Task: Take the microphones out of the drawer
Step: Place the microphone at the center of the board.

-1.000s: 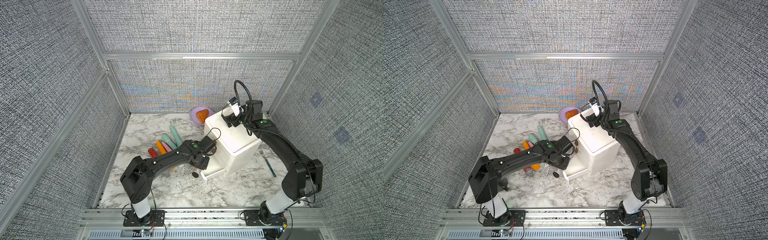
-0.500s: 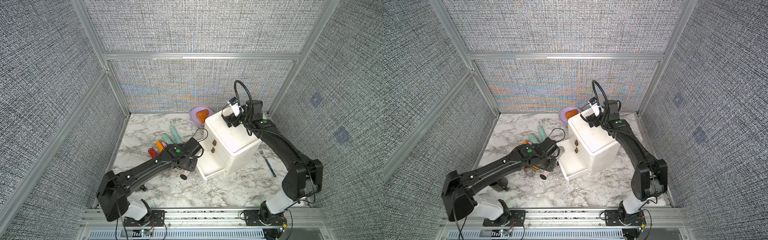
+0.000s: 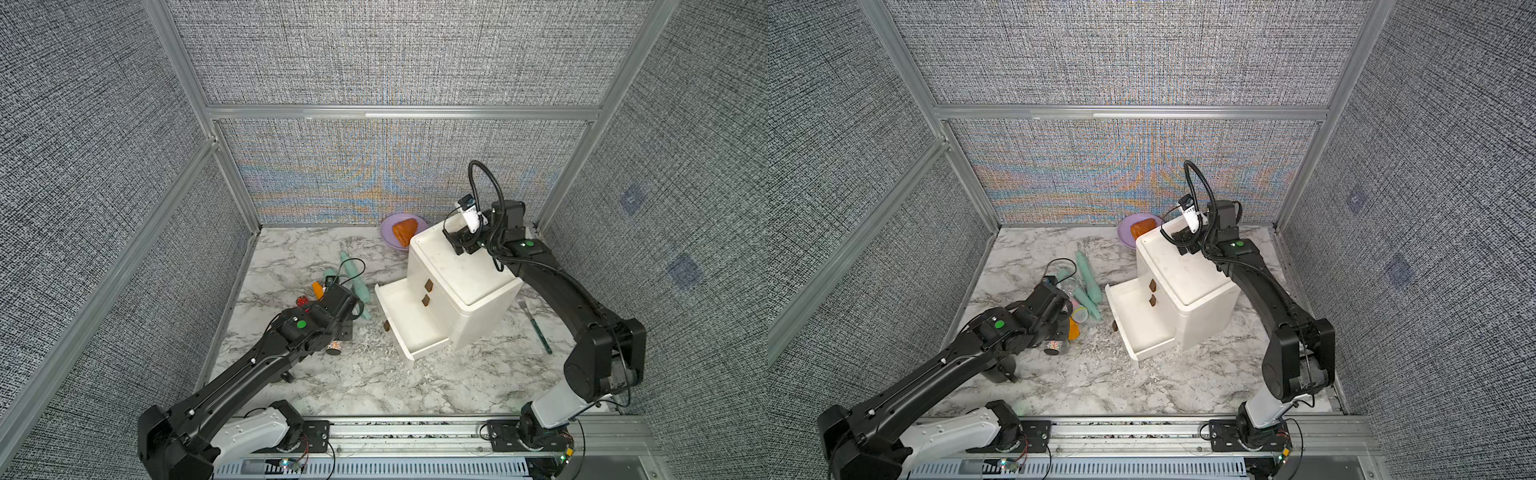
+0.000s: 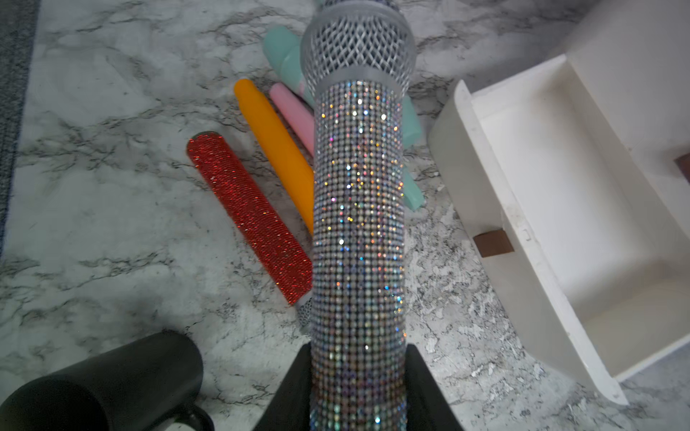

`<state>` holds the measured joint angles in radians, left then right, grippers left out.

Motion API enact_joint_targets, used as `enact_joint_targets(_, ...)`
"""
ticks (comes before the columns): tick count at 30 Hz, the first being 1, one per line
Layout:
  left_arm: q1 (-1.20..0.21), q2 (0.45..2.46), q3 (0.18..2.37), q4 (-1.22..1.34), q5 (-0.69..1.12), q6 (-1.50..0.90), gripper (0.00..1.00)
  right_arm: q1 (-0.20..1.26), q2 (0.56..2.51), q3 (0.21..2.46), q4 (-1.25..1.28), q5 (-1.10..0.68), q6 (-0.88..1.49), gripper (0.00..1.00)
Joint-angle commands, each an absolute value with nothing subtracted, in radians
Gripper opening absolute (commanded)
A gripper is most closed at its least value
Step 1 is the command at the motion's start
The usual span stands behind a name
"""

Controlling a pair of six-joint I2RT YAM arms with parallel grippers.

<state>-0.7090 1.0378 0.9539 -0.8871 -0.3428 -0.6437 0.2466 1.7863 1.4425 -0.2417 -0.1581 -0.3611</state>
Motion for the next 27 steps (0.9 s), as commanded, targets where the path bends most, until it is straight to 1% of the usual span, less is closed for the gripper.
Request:
enact_joint_targets(1,-0.645,1.0,0.915,-0.888,-0.403,-0.712,0.0,0.249,1.812,1.425,-0.466,-0.205,-0.329,0.98)
enact_joint_targets(8,-0.523,0.956,0.824,-0.908,-0.441,-0.803,0.0,0.25,1.813,1.428,-0.468,-0.204,-0.329,0.98)
enact_joint_targets(12,-0.427,0.961,0.788,-0.895,-0.403,-0.804,0.0,0.251,1.812,1.43,-0.469,-0.207,-0.328,0.98)
enact_joint_targets(17,-0.34,0.976,0.746,-0.838,-0.348,-0.805,0.0,0.252,1.812,1.429,-0.47,-0.206,-0.33,0.98)
enact_joint_targets(22,-0.276,1.024,0.699,-0.749,-0.285,-0.813,0.0,0.252,1.813,1.433,-0.47,-0.203,-0.33,0.98)
enact_joint_targets(27,-0.258,1.09,0.667,-0.668,-0.257,-0.825,0.0,0.252,1.818,1.434,-0.472,-0.199,-0.332,0.98)
